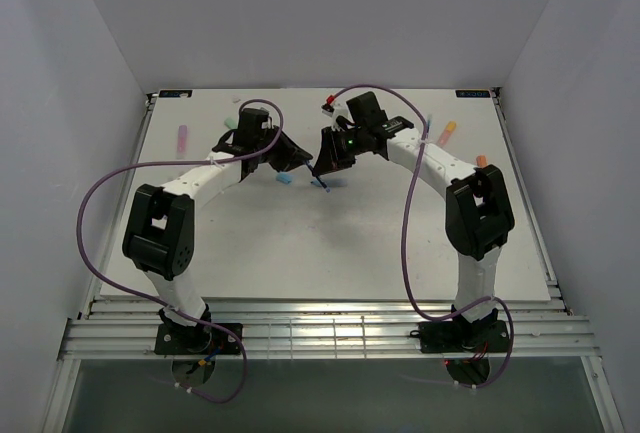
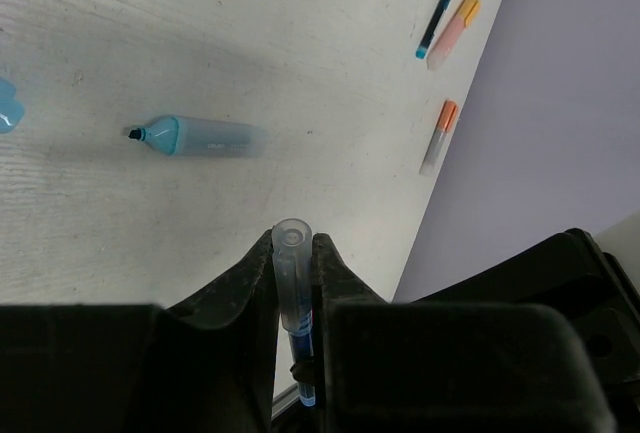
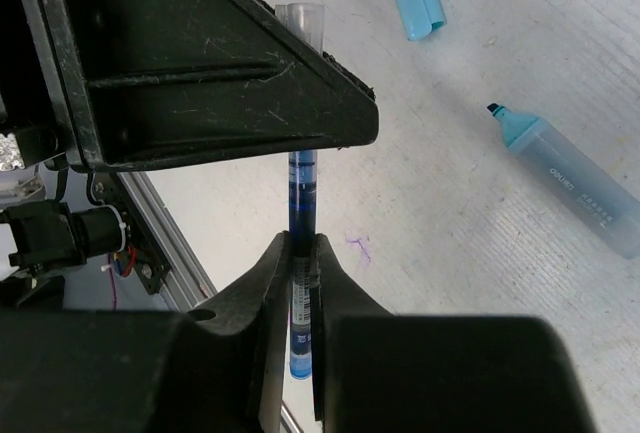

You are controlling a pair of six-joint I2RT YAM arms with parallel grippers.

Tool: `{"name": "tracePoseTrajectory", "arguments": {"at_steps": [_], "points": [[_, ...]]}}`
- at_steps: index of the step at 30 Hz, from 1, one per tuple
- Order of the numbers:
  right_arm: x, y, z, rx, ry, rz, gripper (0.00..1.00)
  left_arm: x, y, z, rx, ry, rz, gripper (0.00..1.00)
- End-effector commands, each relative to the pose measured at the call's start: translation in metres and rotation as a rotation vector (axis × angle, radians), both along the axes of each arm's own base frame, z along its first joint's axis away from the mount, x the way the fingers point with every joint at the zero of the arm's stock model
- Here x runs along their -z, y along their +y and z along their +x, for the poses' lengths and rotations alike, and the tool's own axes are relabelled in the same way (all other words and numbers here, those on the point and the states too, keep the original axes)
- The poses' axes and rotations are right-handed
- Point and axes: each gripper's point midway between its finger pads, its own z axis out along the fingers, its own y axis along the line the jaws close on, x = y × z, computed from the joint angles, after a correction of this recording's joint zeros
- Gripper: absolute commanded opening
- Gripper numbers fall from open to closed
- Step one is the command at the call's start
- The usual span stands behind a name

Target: Open the pen caps

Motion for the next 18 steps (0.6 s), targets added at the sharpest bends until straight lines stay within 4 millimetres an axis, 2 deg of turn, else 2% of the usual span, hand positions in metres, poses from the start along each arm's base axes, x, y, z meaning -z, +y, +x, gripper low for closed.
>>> {"name": "tracePoseTrajectory", "arguments": {"at_steps": [1,3,5,7,9,10,14,18], "points": [[-0.011,0.006,0.005,-0.016,-0.034,0.035,0.08,-0.030,0.001,0.005,0.013,-0.077,0.017,0.15],[-0.012,0.004,0.004,-0.016,-0.037,0.035,0.08,-0.031,0.003,0.007,0.007,-0.077,0.032,0.15],[-0.013,0.003,0.001,-0.020,-0.038,0.036,0.08,-0.029,0.004,0.008,0.003,-0.073,0.041,0.21],[-0.013,0.002,-0.001,-0.020,-0.037,0.035,0.08,-0.027,0.005,0.008,-0.003,-0.068,0.041,0.29],[-0.014,0.001,-0.003,-0.021,-0.036,0.036,0.08,-0.027,0.006,0.008,-0.010,-0.067,0.042,0.46],[-0.014,0.000,-0.003,-0.019,-0.037,0.037,0.08,-0.027,0.006,0.007,-0.012,-0.065,0.040,0.48],[-0.013,-0.002,-0.007,-0.017,-0.036,0.029,0.08,-0.027,0.009,0.006,-0.022,-0.065,0.041,0.47],[-0.012,-0.003,-0.006,-0.014,-0.033,0.030,0.08,-0.028,0.008,0.006,-0.019,-0.071,0.029,0.31]]}}
